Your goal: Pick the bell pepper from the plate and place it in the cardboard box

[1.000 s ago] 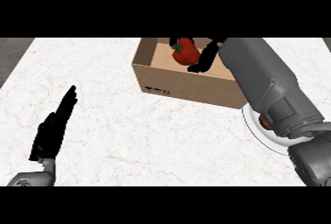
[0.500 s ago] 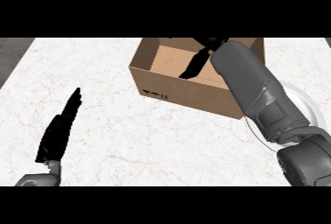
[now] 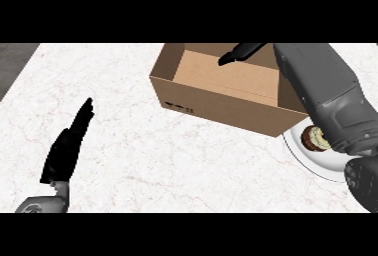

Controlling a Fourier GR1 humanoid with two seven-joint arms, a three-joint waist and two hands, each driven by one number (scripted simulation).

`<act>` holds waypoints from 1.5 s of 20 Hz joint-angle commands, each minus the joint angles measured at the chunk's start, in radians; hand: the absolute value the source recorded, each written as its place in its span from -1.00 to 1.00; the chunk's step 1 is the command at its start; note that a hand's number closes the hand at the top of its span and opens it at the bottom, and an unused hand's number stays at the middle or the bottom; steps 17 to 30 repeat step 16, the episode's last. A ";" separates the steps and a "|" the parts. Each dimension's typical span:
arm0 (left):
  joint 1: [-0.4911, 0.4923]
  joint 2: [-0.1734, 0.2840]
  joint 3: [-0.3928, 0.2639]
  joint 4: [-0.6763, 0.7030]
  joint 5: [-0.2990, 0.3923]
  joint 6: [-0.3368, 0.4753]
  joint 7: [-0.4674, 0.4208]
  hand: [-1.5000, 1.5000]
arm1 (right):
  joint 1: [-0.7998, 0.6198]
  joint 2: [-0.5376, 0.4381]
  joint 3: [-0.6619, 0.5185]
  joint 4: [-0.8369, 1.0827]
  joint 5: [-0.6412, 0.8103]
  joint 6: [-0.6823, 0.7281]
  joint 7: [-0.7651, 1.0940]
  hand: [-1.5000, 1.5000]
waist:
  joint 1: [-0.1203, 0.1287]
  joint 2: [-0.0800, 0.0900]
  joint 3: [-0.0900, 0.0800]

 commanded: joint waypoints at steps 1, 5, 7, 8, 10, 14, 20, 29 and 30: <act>-0.030 -0.002 0.003 0.019 0.001 -0.003 -0.008 0.00 | -0.013 -0.099 -0.086 0.014 -0.081 0.034 0.071 -1.00 | 0.012 0.014 0.000; -0.013 0.002 0.000 -0.011 0.001 -0.006 -0.002 0.00 | 0.056 -0.210 -0.115 0.006 -0.103 0.024 0.069 -1.00 | 0.026 0.023 0.002; -0.043 -0.008 -0.017 0.001 -0.016 0.000 0.007 0.00 | 0.042 -0.245 -0.124 0.005 -0.112 0.048 0.092 -1.00 | 0.026 0.028 0.003; -0.033 -0.008 -0.014 -0.018 -0.005 -0.005 0.001 0.00 | 0.055 -0.278 -0.137 0.010 -0.123 0.062 0.100 -1.00 | 0.036 0.029 0.004; -0.052 -0.003 -0.015 -0.019 -0.006 -0.012 0.011 0.00 | 0.062 -0.299 -0.149 0.004 -0.135 0.084 0.088 -1.00 | 0.046 0.036 0.005; -0.049 -0.018 -0.023 -0.010 -0.004 -0.010 -0.006 0.00 | 0.082 -0.377 -0.137 -0.006 -0.122 0.168 0.085 -1.00 | 0.053 0.042 0.006; -0.053 0.004 -0.016 -0.004 -0.003 -0.028 0.006 0.00 | 0.089 -0.405 -0.141 -0.009 -0.126 0.200 0.077 -1.00 | 0.056 0.043 0.007; -0.053 0.004 -0.016 -0.004 -0.003 -0.028 0.006 0.00 | 0.089 -0.405 -0.141 -0.009 -0.126 0.200 0.077 -1.00 | 0.056 0.043 0.007; -0.053 0.004 -0.016 -0.004 -0.003 -0.028 0.006 0.00 | 0.089 -0.405 -0.141 -0.009 -0.126 0.200 0.077 -1.00 | 0.056 0.043 0.007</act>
